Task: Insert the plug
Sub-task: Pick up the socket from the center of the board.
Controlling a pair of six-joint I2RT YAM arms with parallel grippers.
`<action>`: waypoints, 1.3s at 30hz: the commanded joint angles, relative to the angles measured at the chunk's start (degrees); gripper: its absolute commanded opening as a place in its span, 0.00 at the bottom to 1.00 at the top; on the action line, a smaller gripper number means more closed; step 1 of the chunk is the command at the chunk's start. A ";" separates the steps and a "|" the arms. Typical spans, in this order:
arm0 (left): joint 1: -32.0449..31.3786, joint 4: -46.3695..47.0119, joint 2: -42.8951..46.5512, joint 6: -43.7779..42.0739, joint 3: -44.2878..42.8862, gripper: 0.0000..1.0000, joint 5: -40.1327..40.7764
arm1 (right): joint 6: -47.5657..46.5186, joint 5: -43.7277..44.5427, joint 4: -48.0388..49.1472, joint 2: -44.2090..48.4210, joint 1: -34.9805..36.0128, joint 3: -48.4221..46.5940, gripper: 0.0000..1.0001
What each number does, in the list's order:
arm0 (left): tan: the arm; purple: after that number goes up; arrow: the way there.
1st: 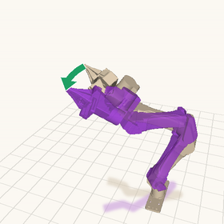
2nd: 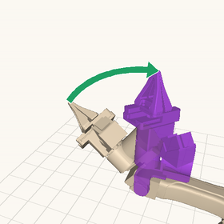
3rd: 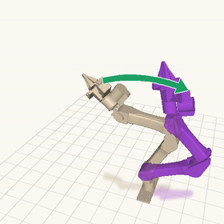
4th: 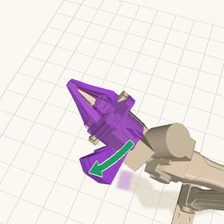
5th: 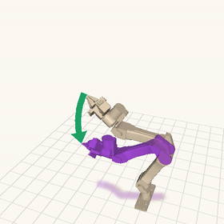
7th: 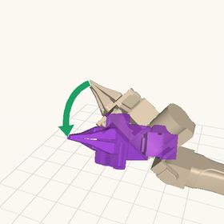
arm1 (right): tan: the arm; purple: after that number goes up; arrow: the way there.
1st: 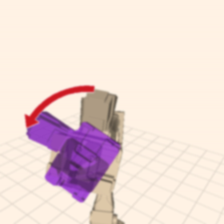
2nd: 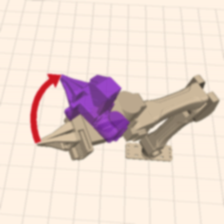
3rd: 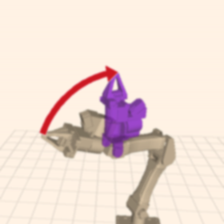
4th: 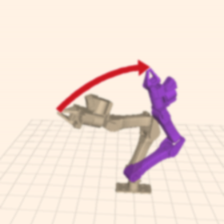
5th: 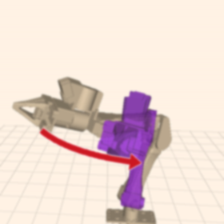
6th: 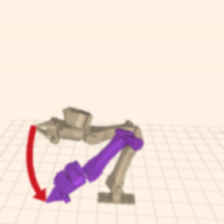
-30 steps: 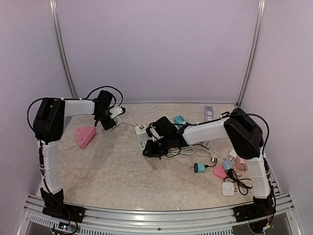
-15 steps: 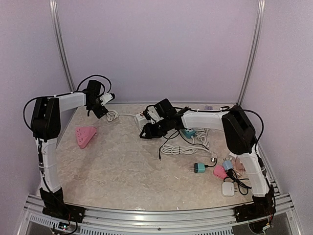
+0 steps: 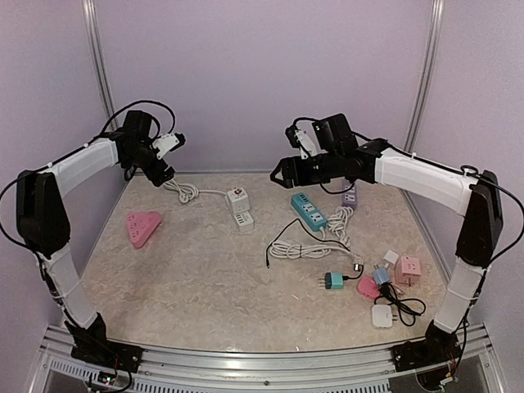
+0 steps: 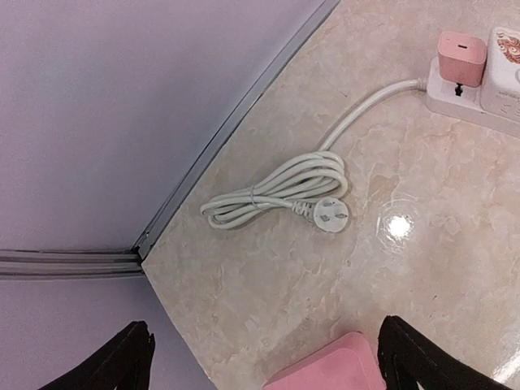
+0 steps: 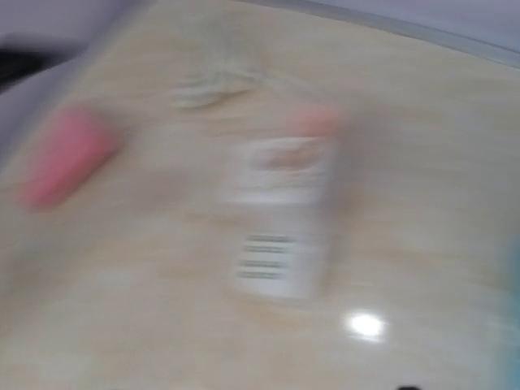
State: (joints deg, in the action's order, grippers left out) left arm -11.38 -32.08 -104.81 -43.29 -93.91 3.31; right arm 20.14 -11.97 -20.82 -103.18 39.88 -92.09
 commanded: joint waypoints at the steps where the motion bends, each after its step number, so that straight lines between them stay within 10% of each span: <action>1: -0.61 -6.71 5.59 3.51 4.60 0.96 -4.52 | -2.64 15.13 -15.19 -5.58 -6.87 -3.75 0.74; 10: 0.16 -12.16 16.45 7.69 12.93 0.99 -3.86 | -10.46 15.26 -25.39 -24.11 -12.71 -21.58 0.99; 19: 1.96 -11.14 19.32 9.07 17.23 0.99 -1.69 | -10.59 10.37 -27.72 -35.00 -12.90 -26.83 0.96; 21: 1.97 -10.89 19.13 9.27 16.94 0.99 -1.88 | -9.78 10.26 -27.87 -36.34 -12.85 -27.09 0.85; 28: 2.19 -10.57 19.01 9.51 16.34 0.99 -1.76 | -10.17 11.41 -27.15 -34.31 -12.90 -27.22 0.00; 39: 4.72 -10.82 22.15 9.45 17.18 0.99 -1.99 | -17.60 24.95 -19.96 -12.07 -12.82 -30.47 0.00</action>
State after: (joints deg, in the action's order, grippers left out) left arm -7.79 -42.68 -85.19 -34.52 -77.08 1.54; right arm 6.37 9.23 -47.92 -130.21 27.22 -119.20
